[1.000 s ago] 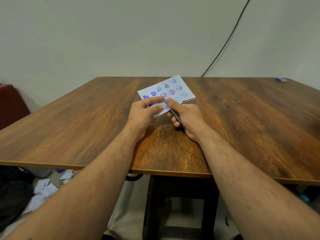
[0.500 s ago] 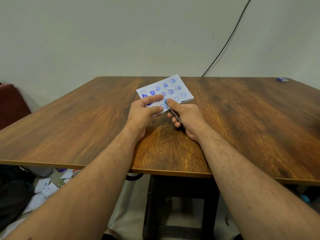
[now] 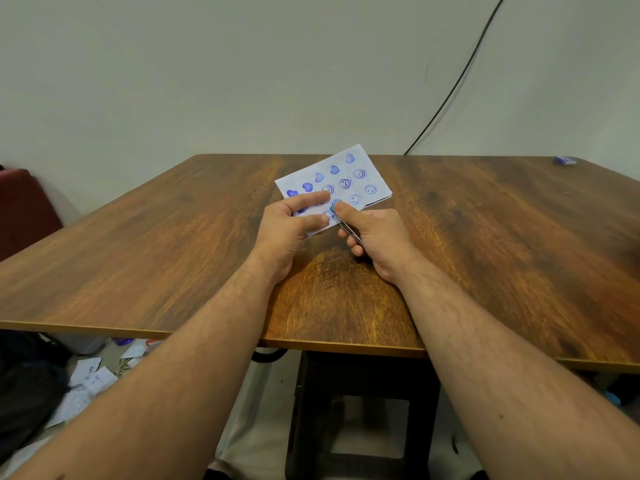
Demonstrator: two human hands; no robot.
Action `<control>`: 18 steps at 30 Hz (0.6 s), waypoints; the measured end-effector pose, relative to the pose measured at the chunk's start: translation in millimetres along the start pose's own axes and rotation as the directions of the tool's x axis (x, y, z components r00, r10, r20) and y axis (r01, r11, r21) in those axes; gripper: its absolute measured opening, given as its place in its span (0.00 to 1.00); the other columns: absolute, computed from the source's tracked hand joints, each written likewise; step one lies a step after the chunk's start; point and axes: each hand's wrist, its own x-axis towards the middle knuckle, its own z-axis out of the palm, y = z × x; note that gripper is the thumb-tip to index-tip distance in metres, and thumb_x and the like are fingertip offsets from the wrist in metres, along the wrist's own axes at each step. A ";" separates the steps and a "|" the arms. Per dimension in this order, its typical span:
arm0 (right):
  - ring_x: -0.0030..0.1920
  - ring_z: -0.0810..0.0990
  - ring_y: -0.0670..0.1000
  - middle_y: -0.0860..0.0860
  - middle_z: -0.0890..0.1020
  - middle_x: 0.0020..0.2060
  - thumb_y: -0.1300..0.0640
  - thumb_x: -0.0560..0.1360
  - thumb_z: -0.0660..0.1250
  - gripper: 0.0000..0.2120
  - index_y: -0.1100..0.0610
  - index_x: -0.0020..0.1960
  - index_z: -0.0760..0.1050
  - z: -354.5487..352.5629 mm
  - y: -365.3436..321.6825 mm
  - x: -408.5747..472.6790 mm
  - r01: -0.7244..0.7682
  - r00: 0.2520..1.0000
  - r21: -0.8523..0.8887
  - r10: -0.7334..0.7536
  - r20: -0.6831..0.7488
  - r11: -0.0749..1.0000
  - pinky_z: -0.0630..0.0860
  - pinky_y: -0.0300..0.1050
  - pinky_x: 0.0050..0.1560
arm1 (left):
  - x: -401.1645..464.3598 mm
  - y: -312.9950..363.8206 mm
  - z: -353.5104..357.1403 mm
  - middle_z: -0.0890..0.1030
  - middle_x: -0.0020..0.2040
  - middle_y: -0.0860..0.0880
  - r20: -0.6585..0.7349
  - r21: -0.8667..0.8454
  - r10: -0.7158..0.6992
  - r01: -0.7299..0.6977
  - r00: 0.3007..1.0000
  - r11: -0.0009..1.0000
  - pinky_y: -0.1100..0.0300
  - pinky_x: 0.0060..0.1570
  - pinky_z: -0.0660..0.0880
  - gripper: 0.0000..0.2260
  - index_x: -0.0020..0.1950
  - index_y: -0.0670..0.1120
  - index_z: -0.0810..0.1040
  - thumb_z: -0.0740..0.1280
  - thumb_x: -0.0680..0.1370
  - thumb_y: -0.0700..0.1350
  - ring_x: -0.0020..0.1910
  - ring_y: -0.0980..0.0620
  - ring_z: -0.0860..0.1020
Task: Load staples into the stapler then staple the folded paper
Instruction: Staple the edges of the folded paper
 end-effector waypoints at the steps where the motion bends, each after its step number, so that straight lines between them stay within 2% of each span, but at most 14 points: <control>1: 0.26 0.72 0.46 0.52 0.81 0.31 0.45 0.74 0.74 0.15 0.58 0.39 0.83 -0.1 -0.1 0.0 -0.001 1.000 -0.006 0.001 -0.004 1.000 0.68 0.39 0.25 | 0.6 -0.4 -0.4 0.81 0.62 0.43 -0.001 0.006 -0.002 0.002 1.000 1.000 0.52 0.54 0.81 0.19 0.58 0.42 0.85 0.72 0.70 0.27 0.56 0.44 0.84; 8: 0.27 0.72 0.46 0.52 0.81 0.31 0.45 0.74 0.74 0.15 0.58 0.41 0.84 -0.7 -0.5 -0.4 -0.007 1.000 -0.017 0.007 -0.004 1.000 0.69 0.39 0.26 | 3.0 -2.7 -0.8 0.81 0.63 0.42 -0.003 0.010 -0.001 0.001 1.000 1.000 0.56 0.50 0.81 0.18 0.55 0.45 0.86 0.73 0.69 0.28 0.56 0.44 0.83; 18: 0.28 0.73 0.47 0.52 0.82 0.31 0.45 0.74 0.75 0.15 0.58 0.41 0.84 -1.1 -0.4 -0.1 -0.003 1.000 -0.035 0.002 -0.010 0.999 0.69 0.40 0.27 | 3.4 -2.1 -1.7 0.81 0.63 0.43 0.000 0.006 -0.017 0.017 1.000 1.000 0.57 0.49 0.81 0.18 0.55 0.45 0.86 0.73 0.70 0.28 0.56 0.44 0.84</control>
